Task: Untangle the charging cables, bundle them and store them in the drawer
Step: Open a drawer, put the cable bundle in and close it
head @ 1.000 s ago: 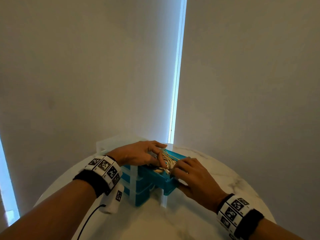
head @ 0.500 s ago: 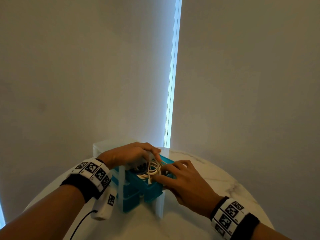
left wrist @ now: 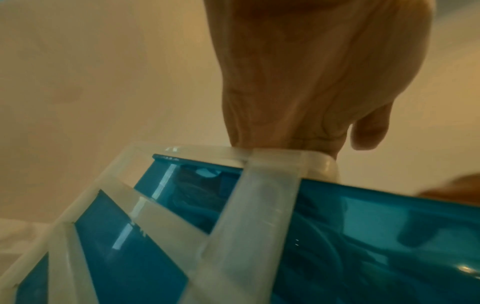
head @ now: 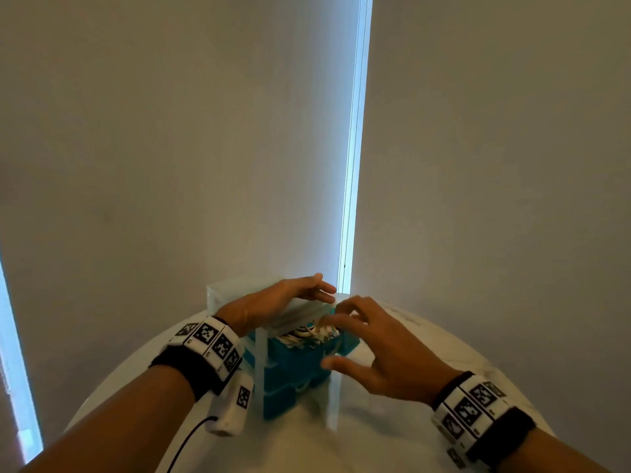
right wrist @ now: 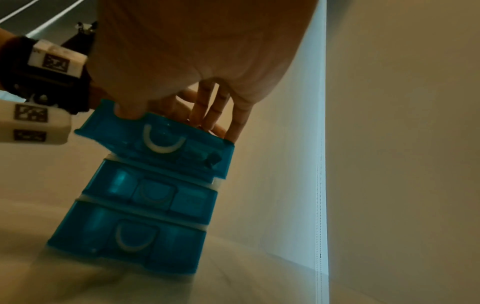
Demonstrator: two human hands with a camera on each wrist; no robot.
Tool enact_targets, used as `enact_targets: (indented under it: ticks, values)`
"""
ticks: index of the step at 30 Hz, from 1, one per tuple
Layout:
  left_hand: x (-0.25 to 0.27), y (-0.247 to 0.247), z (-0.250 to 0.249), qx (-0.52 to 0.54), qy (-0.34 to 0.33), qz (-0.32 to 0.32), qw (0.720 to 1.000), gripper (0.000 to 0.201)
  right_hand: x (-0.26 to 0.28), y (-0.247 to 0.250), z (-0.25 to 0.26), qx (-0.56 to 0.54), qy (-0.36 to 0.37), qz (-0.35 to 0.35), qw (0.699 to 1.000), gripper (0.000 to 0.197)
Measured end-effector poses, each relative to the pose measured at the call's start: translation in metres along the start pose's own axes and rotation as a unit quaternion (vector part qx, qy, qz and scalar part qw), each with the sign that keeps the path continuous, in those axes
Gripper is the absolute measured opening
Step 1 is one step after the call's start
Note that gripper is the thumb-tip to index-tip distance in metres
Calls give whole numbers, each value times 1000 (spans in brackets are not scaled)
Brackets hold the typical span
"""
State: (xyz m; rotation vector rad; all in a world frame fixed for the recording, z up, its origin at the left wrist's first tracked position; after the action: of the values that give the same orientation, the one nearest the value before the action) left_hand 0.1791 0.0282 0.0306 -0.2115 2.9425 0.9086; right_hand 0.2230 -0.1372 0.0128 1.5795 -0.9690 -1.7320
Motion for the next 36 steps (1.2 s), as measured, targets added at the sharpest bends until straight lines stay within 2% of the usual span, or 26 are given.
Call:
enact_targets:
  ticks: [3, 7, 9, 12, 14, 16, 18, 20, 22, 25, 27, 32, 33, 34, 36]
  values:
    - [-5, -11, -17, 24, -16, 1, 1000, 60, -11, 8, -9, -42, -41, -49, 997, 62]
    - [-15, -17, -31, 72, -33, -24, 997, 56, -23, -12, -27, -64, -139, -112, 982, 83]
    - [-20, -15, -27, 94, -18, -34, 995, 63, -25, -18, -30, -73, -160, -126, 976, 72]
    - [-21, -11, -19, 118, -9, -31, 992, 77, -20, -22, -23, -52, -134, -96, 985, 47]
    - [-20, -13, -19, 116, -12, -19, 993, 81, -16, -23, -21, -50, -119, -78, 989, 40]
    - [-19, -16, -21, 77, -26, -28, 996, 78, -14, -21, -24, -42, -113, -58, 991, 45]
    - [-18, -11, -19, -26, -69, -80, 994, 73, -12, -18, -29, -25, -120, -26, 992, 51]
    - [-10, -7, -13, -135, -99, -118, 979, 68, -9, -11, -35, -1, -126, -25, 992, 41]
    - [1, -6, 0, -236, -98, -94, 962, 74, -6, -7, -38, 13, -118, -51, 992, 29]
    - [13, -1, 13, -378, -97, -61, 919, 84, -9, -9, -36, 20, -111, -82, 990, 23]
    - [8, 7, 17, -384, -110, -64, 914, 79, -14, -11, -35, 12, -131, -82, 988, 22]
    - [-16, 19, 40, -319, -112, -84, 937, 78, -6, -10, -24, 59, -124, -141, 980, 16]
    - [-23, 18, 44, -309, -121, -91, 939, 78, -5, -16, -24, 51, -124, -117, 984, 17]
    - [-30, 15, 45, -300, -128, -97, 940, 76, -5, -28, -26, 26, -137, -59, 989, 21]
    - [-47, 12, 47, -272, -125, -102, 949, 74, -6, -65, -33, -21, -172, 124, 977, 34]
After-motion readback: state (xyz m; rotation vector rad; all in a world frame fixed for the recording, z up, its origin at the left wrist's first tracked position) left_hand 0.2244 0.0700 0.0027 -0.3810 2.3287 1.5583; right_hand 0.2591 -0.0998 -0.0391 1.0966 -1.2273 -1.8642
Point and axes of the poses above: each hand's wrist, its own x-axis away from the middle knuckle, its own y-axis out of the back of the hand, z = x × y, the point moved 8 cm from there along -x, towards the middle knuckle, and after that the axes turned 2 degrees about x, right-handed, at the moved point
